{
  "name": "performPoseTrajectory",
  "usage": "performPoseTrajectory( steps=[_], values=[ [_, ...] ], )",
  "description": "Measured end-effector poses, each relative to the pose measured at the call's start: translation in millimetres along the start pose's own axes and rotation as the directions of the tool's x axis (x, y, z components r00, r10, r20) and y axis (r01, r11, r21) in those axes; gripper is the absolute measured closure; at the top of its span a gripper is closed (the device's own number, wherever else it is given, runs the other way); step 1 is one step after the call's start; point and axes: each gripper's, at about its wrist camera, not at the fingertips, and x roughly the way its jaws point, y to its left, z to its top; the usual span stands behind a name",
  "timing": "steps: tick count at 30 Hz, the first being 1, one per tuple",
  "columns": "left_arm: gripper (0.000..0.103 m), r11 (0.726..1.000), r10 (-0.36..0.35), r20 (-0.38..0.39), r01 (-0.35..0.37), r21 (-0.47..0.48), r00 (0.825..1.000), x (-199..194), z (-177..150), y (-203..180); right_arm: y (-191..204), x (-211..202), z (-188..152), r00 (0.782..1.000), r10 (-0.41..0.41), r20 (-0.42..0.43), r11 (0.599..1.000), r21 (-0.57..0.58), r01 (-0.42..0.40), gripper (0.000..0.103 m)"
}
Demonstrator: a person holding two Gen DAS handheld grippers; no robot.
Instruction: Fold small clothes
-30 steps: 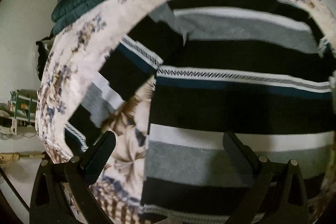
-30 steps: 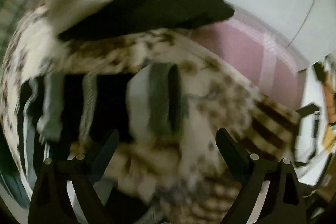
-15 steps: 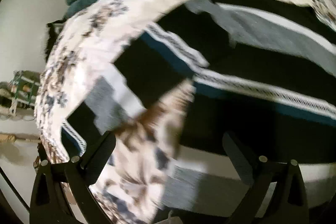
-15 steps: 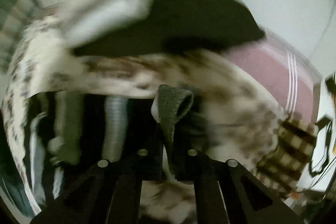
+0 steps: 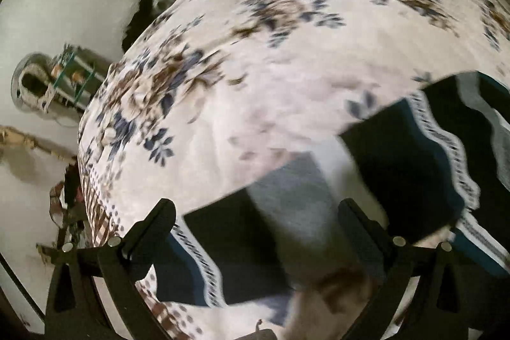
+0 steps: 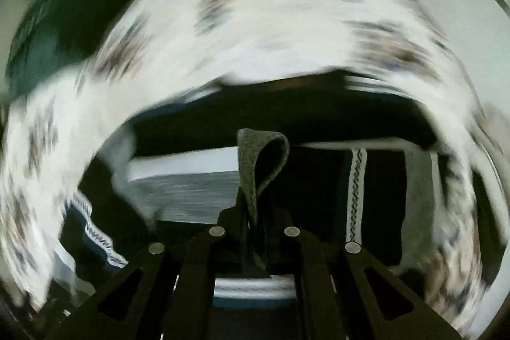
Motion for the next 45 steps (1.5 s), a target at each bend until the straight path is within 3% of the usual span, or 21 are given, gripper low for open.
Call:
performPoseTrajectory(
  steps=[2,6,10,13,15,17,19,21,24,28,30,32,33,34,36,38,41,45],
  values=[
    [0.000,1.000,0.004,-0.010,-0.004,-0.015,1.000,13,2,15,61,26,-1,0.999,-0.012,-0.034,0.995,-0.099,0.009,0.096],
    [0.000,1.000,0.002,-0.028,-0.003,-0.030,1.000,31,4,34,124,55,-6,0.996,-0.063,-0.065,0.983,-0.175,0.051,0.096],
    [0.000,0.999,-0.004,-0.040,0.002,-0.046,0.999,43,6,52,128,66,-14,0.994,-0.064,-0.087,0.986,-0.162,0.050,0.096],
    [0.000,0.999,-0.008,-0.044,0.006,-0.052,0.999,47,5,62,124,52,-11,0.998,0.002,-0.069,0.993,-0.119,-0.010,0.100],
    [0.000,0.999,-0.008,-0.046,0.006,-0.052,0.999,48,4,68,134,38,-8,1.000,0.017,-0.019,0.987,-0.156,-0.020,0.100],
    [0.000,0.998,-0.020,-0.060,0.016,-0.061,0.998,48,2,82,144,41,-6,0.997,0.053,-0.063,0.980,-0.190,-0.064,0.100],
    [0.000,0.996,-0.042,-0.061,0.037,-0.082,0.997,44,-4,101,128,37,-4,0.985,0.133,-0.107,0.980,-0.132,-0.147,0.088],
    [0.000,0.992,-0.075,-0.069,0.068,-0.105,0.995,40,-14,119,96,15,-11,0.980,0.182,-0.077,0.981,-0.054,-0.186,0.050],
    [0.000,0.977,-0.147,-0.106,0.127,-0.173,0.983,38,-36,153,52,-10,-38,0.974,0.214,-0.072,0.976,0.045,-0.212,0.040],
    [0.002,0.940,-0.257,-0.218,0.192,-0.281,0.941,68,-74,179,-9,-20,-96,0.976,0.169,-0.138,0.979,0.139,-0.150,0.038],
    [0.010,0.917,-0.319,-0.269,0.224,-0.331,0.909,88,-88,178,-31,-18,-125,0.974,0.145,-0.174,0.978,0.174,-0.114,0.038],
    [0.023,0.861,-0.433,-0.293,0.295,-0.415,0.852,112,-95,173,-52,-14,-147,0.971,0.127,-0.201,0.974,0.209,-0.084,0.038],
    [0.027,0.844,-0.458,-0.279,0.314,-0.435,0.844,117,-93,170,-60,-9,-158,0.969,0.115,-0.218,0.973,0.223,-0.066,0.038],
    [0.034,0.837,-0.466,-0.255,0.329,-0.438,0.847,116,-89,166,-69,-5,-168,0.967,0.094,-0.236,0.971,0.237,-0.036,0.038],
    [0.095,0.845,-0.456,-0.208,0.348,-0.406,0.865,110,-76,156,-79,0,-180,0.967,0.063,-0.246,0.970,0.243,-0.001,0.033],
    [0.098,0.849,-0.454,-0.161,0.370,-0.378,0.876,97,-61,146,-84,3,-186,0.970,0.024,-0.242,0.973,0.227,0.032,0.020],
    [0.098,0.871,-0.436,-0.070,0.400,-0.287,0.897,58,-36,123,-84,3,-188,0.975,-0.010,-0.224,0.981,0.189,0.053,0.018],
    [0.098,0.871,-0.469,-0.009,0.460,-0.171,0.883,2,-10,70,-91,-3,-183,0.982,0.016,-0.189,0.984,0.175,0.018,0.018]
  ],
)
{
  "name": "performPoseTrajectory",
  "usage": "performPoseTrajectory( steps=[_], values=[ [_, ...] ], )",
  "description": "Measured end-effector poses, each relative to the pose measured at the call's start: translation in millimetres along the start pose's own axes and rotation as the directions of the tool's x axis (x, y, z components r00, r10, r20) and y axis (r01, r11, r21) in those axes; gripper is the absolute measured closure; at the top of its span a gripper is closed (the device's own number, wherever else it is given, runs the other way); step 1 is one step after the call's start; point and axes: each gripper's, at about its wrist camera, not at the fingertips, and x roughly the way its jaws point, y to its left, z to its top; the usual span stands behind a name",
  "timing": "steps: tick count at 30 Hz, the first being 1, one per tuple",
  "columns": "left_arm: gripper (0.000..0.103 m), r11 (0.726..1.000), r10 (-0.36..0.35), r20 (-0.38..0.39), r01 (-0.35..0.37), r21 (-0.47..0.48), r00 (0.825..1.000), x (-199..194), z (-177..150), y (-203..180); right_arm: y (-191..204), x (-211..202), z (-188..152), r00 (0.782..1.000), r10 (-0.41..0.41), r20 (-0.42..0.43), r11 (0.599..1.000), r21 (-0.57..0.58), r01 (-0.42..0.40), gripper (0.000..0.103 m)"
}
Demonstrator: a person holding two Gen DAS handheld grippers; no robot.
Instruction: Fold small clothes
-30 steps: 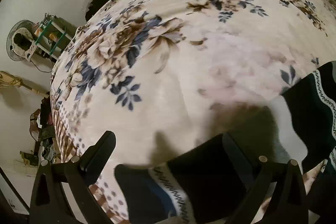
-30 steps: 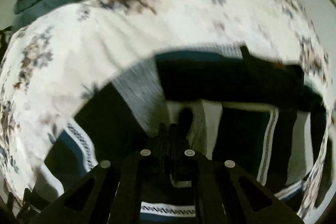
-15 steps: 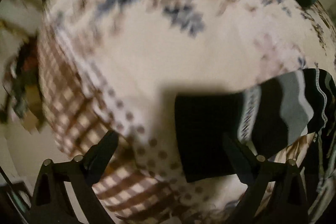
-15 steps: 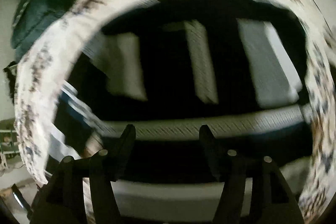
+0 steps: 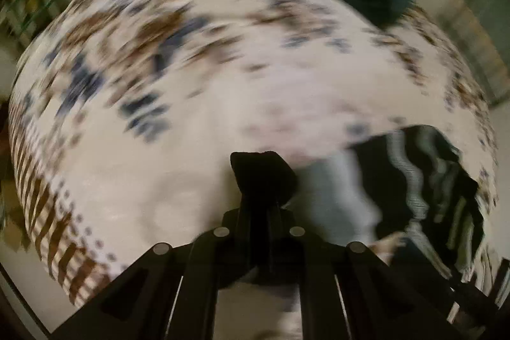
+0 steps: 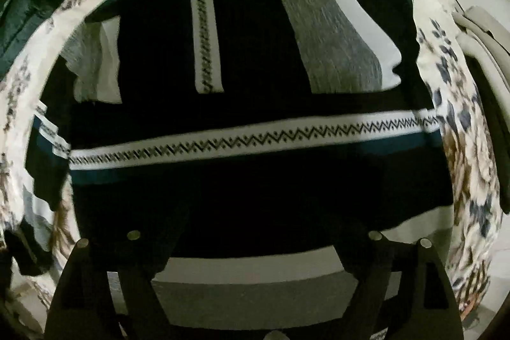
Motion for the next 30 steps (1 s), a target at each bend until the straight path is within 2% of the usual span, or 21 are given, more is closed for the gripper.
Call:
performPoseTrajectory(
  steps=[3,6,8,12,14,17,19,20,22,23,24,25,27,30],
  values=[
    [0.098,0.994,-0.064,0.019,0.062,0.094,0.998,-17,5,-62,-16,-5,4,0.999,0.028,0.014,1.000,0.010,-0.028,0.018],
    [0.098,0.968,-0.172,0.003,0.168,0.189,0.985,-30,-3,-159,-43,-12,13,0.998,0.051,0.026,0.998,0.033,-0.052,0.018],
    [0.098,0.946,-0.229,-0.014,0.226,0.230,0.973,-31,-4,-209,-67,-14,18,0.998,0.064,0.029,0.996,0.057,-0.065,0.018],
    [0.098,0.878,-0.340,-0.063,0.341,0.335,0.938,-40,-34,-331,-124,-19,34,0.996,0.079,0.029,0.989,0.120,-0.082,0.018],
    [0.097,0.842,-0.374,-0.083,0.376,0.386,0.923,-44,-48,-378,-157,-22,41,0.997,0.075,0.032,0.986,0.147,-0.079,0.018],
    [0.090,0.806,-0.386,-0.104,0.390,0.445,0.917,-45,-63,-420,-189,-23,49,0.996,0.083,0.031,0.980,0.178,-0.087,0.018],
    [0.086,0.807,-0.375,-0.099,0.378,0.455,0.922,-43,-68,-429,-213,-25,52,0.995,0.096,0.032,0.976,0.194,-0.101,0.018],
    [0.079,0.813,-0.370,-0.081,0.365,0.453,0.925,-43,-68,-425,-221,-27,52,0.994,0.106,0.034,0.973,0.200,-0.111,0.018],
    [0.042,0.827,-0.345,-0.036,0.322,0.460,0.938,-39,-62,-422,-239,-30,56,0.989,0.145,0.036,0.965,0.215,-0.149,0.018],
    [0.007,0.841,-0.316,-0.016,0.288,0.457,0.949,-36,-55,-413,-243,-33,58,0.986,0.164,0.038,0.960,0.223,-0.168,0.018],
    [0.000,0.860,-0.283,0.009,0.249,0.445,0.959,-34,-50,-403,-244,-35,59,0.981,0.190,0.044,0.953,0.232,-0.195,0.018],
    [0.000,0.886,-0.229,0.056,0.184,0.427,0.972,-34,-40,-383,-247,-38,62,0.972,0.229,0.054,0.942,0.238,-0.235,0.018],
    [0.000,0.917,-0.135,0.115,0.080,0.392,0.984,-31,-25,-348,-244,-42,70,0.956,0.288,0.064,0.924,0.243,-0.295,0.018],
    [0.000,0.947,-0.021,0.164,-0.033,0.320,0.986,-26,-9,-296,-228,-43,89,0.929,0.363,0.078,0.900,0.228,-0.371,0.018]
  ],
)
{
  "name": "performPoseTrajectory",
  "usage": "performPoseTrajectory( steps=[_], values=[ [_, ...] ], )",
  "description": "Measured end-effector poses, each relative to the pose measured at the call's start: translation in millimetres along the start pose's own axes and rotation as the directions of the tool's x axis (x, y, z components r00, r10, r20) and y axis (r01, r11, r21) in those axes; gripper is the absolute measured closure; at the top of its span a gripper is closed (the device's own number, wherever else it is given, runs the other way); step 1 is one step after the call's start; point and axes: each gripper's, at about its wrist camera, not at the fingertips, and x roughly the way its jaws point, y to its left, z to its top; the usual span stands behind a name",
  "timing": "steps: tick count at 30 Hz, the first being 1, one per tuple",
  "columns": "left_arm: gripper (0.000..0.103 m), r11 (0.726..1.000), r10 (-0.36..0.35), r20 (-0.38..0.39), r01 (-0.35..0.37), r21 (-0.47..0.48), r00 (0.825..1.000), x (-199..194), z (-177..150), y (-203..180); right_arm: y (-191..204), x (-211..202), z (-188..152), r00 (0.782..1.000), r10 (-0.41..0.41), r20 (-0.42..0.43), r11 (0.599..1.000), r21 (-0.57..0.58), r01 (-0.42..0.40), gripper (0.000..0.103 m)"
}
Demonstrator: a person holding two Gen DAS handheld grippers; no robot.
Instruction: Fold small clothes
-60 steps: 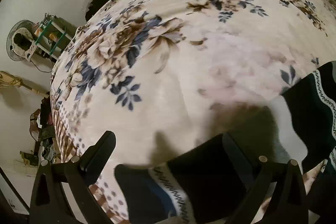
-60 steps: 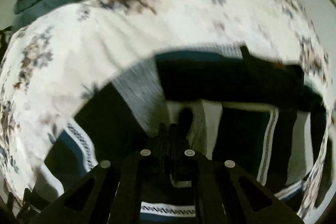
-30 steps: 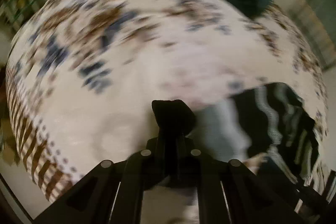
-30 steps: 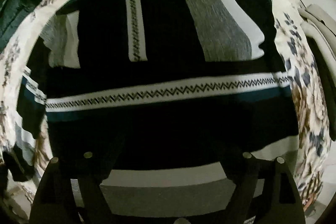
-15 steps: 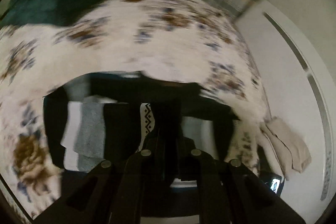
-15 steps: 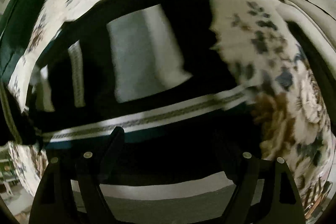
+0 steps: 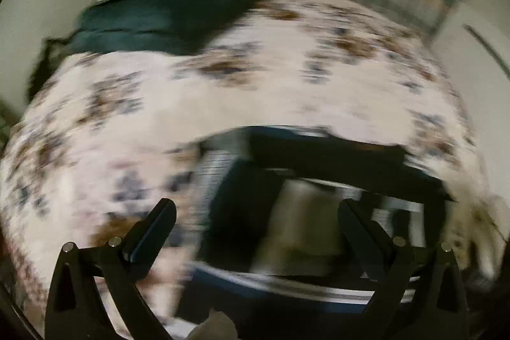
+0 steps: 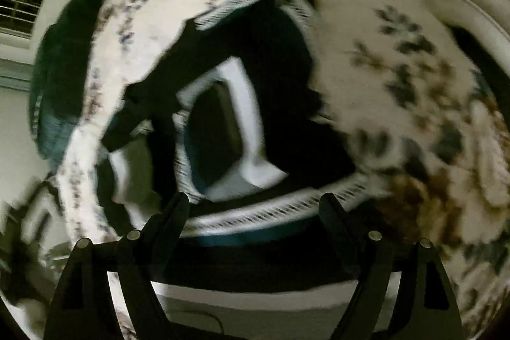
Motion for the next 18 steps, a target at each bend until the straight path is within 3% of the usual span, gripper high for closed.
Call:
performPoseTrajectory(
  steps=[4,7,8,9,11,14,18],
  values=[
    [0.000,0.984,0.163,-0.034,-0.165,-0.062,0.986,12,-13,61,48,44,33,1.000,-0.001,0.001,0.998,-0.068,0.001,0.018],
    [0.000,0.968,0.222,-0.069,-0.228,-0.100,0.973,20,-23,89,71,87,57,0.997,-0.072,-0.030,0.992,-0.108,0.069,0.025],
    [0.000,0.963,0.235,-0.080,-0.243,-0.113,0.969,22,-27,96,75,101,63,0.995,-0.089,-0.053,0.990,-0.112,0.082,0.043],
    [0.000,0.961,0.239,-0.086,-0.248,-0.121,0.967,24,-29,101,77,113,66,0.991,-0.107,-0.087,0.988,-0.119,0.096,0.074],
    [0.000,0.957,0.249,-0.096,-0.260,-0.126,0.964,26,-31,104,82,118,66,0.984,-0.159,-0.075,0.977,-0.157,0.146,0.100],
    [0.000,0.960,0.238,-0.098,-0.250,-0.129,0.966,33,-28,98,94,79,61,0.983,-0.173,0.065,0.961,-0.209,0.182,0.101],
    [0.000,0.971,0.196,-0.103,-0.208,-0.119,0.975,52,-14,79,85,34,66,0.972,-0.185,0.143,0.961,-0.181,0.209,0.101]
  ],
)
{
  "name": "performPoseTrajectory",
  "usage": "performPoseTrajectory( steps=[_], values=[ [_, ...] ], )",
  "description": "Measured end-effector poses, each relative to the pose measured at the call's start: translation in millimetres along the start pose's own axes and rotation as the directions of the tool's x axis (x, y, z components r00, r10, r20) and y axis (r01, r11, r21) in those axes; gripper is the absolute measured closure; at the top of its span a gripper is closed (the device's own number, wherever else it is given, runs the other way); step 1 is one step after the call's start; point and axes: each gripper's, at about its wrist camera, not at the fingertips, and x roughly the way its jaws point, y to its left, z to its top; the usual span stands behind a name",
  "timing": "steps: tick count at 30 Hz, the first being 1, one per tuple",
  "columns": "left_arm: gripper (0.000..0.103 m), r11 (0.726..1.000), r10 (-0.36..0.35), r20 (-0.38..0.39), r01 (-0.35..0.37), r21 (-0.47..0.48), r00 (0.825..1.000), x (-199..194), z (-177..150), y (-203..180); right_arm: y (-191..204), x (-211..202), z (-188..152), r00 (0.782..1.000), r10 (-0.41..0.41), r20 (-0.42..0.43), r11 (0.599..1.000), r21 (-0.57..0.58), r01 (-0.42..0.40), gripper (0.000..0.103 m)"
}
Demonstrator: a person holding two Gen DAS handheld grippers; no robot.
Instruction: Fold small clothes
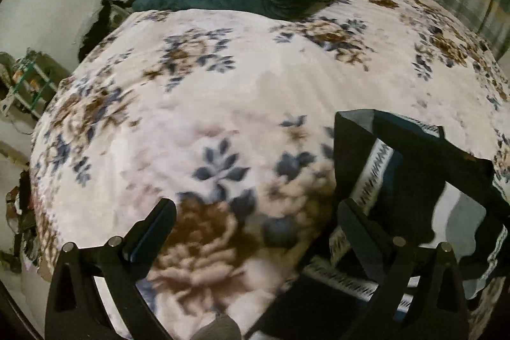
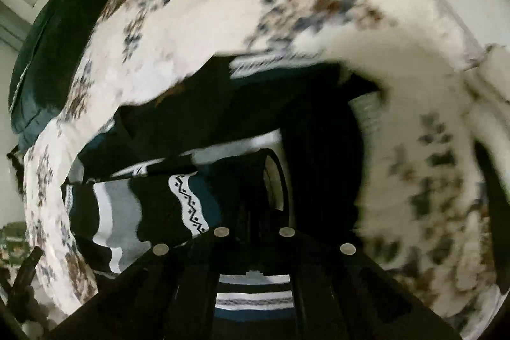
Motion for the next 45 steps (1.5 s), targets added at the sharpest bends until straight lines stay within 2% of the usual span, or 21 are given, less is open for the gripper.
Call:
performPoseTrajectory(
  steps=[5,9,11,13,14,15,17,19,21,22,23,24,26,28,31,32,33,35,38,40,45],
  values=[
    [0.000,0.996,-0.037,-0.028,0.040,0.084,0.999,29,11,-46,-52,0,12,0.995,-0.094,-0.032,0.994,0.045,0.095,0.101],
    [0.000,0.986,-0.018,-0.042,0.025,0.167,0.999,54,16,-72,-69,14,18,0.988,-0.147,-0.057,0.988,0.046,0.150,0.101],
    [0.000,0.979,-0.001,-0.051,0.012,0.206,0.999,63,19,-79,-73,26,18,0.982,-0.159,-0.098,0.986,0.038,0.163,0.100],
    [0.000,0.973,-0.002,-0.050,0.013,0.229,0.999,63,20,-82,-78,33,19,0.974,-0.161,-0.157,0.983,0.058,0.172,0.090],
    [0.000,0.971,-0.007,-0.041,0.016,0.238,0.999,59,21,-82,-80,30,20,0.971,-0.178,-0.163,0.979,0.074,0.192,0.075],
    [0.000,0.968,-0.018,-0.024,0.023,0.249,1.000,53,21,-82,-82,21,21,0.973,-0.179,-0.144,0.976,0.097,0.194,0.066],
    [0.000,0.964,-0.047,-0.012,0.049,0.261,0.999,46,20,-85,-76,-8,17,0.991,-0.126,-0.046,0.981,0.143,0.132,0.058],
    [0.000,0.957,-0.064,-0.014,0.066,0.282,0.998,46,19,-91,-62,-22,12,0.999,-0.035,0.000,0.991,0.131,0.034,0.051],
    [0.000,0.950,-0.058,-0.029,0.064,0.306,0.998,57,18,-100,-39,-18,4,0.997,0.074,-0.032,0.995,0.072,-0.072,0.050],
    [0.000,0.949,-0.053,-0.035,0.061,0.310,0.998,64,18,-103,-25,-7,-1,0.989,0.123,-0.083,0.992,0.028,-0.121,0.050],
    [0.000,0.948,-0.039,-0.051,0.053,0.315,0.998,75,19,-106,-13,8,-6,0.982,0.130,-0.134,0.991,-0.010,-0.133,0.050],
    [0.000,0.947,-0.028,-0.072,0.049,0.317,0.997,86,18,-107,-9,20,-8,0.982,0.093,-0.162,0.994,-0.034,-0.100,0.050],
    [0.000,0.950,-0.035,-0.113,0.068,0.306,0.993,103,18,-106,-15,51,-13,0.978,-0.097,-0.185,0.994,-0.075,0.084,0.051],
    [0.000,0.949,-0.053,-0.120,0.087,0.303,0.991,106,19,-107,-34,67,-13,0.968,-0.142,-0.207,0.990,-0.024,0.140,0.056],
    [0.000,0.937,-0.073,-0.073,0.093,0.336,0.995,87,23,-109,-30,61,-12,0.965,-0.171,-0.199,0.985,-0.030,0.168,0.054],
    [0.000,0.936,-0.087,-0.065,0.103,0.337,0.994,76,24,-108,-26,56,-12,0.964,-0.189,-0.188,0.982,-0.036,0.185,0.044],
    [0.000,0.935,-0.096,-0.058,0.110,0.336,0.994,66,26,-107,-22,49,-12,0.964,-0.206,-0.171,0.979,-0.039,0.202,0.023],
    [0.000,0.936,-0.110,-0.047,0.119,0.331,0.993,44,28,-103,-14,33,-15,0.969,-0.200,-0.145,0.980,-0.023,0.198,0.003],
    [0.000,0.932,-0.138,-0.036,0.142,0.333,0.990,7,24,-99,-10,2,-23,0.975,-0.181,-0.127,0.983,0.006,0.184,0.002],
    [0.000,0.924,-0.159,-0.033,0.161,0.347,0.987,-17,17,-99,-13,-27,-30,0.984,-0.132,-0.117,0.989,0.047,0.138,0.002],
    [0.000,0.876,-0.209,-0.061,0.215,0.431,0.976,-86,-33,-118,-47,-106,-66,0.992,-0.085,-0.090,0.992,0.090,0.093,0.002]
  ],
)
